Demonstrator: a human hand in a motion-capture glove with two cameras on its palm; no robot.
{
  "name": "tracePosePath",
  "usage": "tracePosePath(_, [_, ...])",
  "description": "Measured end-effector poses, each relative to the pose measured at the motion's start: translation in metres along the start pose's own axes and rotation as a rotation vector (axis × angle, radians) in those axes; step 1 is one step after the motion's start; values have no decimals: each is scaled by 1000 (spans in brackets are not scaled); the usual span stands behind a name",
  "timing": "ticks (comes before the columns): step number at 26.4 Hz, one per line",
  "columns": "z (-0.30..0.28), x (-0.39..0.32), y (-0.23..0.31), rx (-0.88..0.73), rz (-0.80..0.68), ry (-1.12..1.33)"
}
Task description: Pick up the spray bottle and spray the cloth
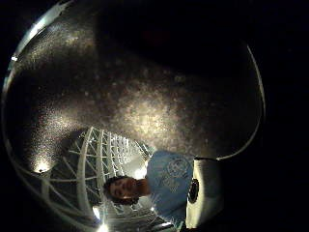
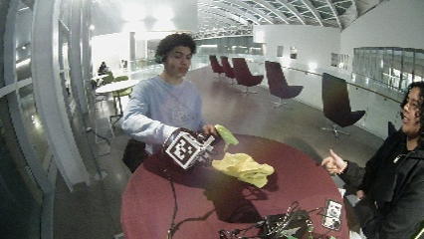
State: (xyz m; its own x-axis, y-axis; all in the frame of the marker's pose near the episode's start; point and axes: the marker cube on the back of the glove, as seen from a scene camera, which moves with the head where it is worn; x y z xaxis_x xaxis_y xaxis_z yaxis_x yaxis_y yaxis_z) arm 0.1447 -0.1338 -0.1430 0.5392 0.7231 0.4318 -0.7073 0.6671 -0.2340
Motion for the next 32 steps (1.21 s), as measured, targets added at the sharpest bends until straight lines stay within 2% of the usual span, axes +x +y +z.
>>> tracePosePath(32, [1, -2, 1, -21, 35, 60])
